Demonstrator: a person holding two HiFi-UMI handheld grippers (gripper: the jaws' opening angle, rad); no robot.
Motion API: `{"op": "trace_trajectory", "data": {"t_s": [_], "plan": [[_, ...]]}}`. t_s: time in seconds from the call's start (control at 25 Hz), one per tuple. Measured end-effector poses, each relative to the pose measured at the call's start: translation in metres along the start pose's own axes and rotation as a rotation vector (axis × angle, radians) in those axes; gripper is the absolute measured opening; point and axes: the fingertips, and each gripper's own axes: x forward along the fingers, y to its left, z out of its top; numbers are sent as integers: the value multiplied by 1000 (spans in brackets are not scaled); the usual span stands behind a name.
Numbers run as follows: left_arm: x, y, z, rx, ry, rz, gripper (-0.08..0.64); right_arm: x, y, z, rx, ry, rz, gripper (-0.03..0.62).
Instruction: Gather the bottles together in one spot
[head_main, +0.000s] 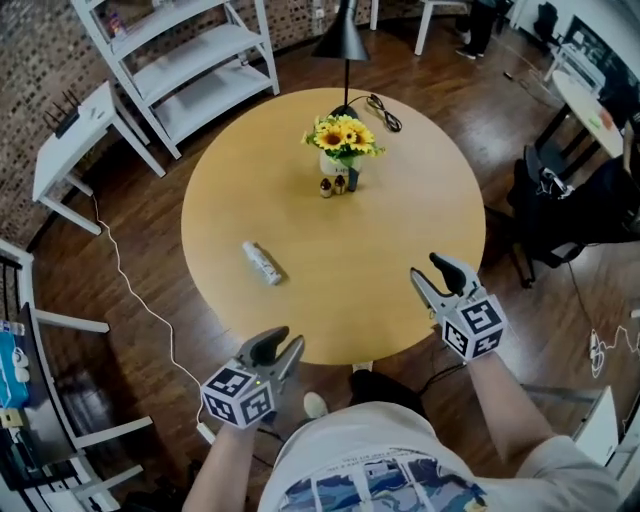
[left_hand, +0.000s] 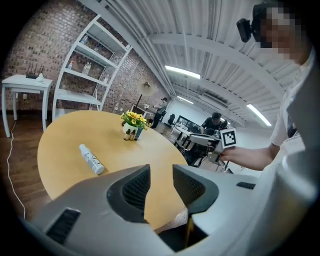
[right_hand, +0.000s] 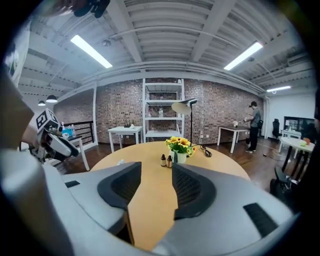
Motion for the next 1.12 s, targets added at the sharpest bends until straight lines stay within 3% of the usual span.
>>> {"op": "trace_trajectory", "data": {"t_s": [0.48,1.12], "plan": [[-104,-15,-37,46,5,74,181,-145,117,-45,186,7,-118,339],[-156,-44,-74,66,38,59,184,-189,182,-42,153,-3,-149,359]]}}
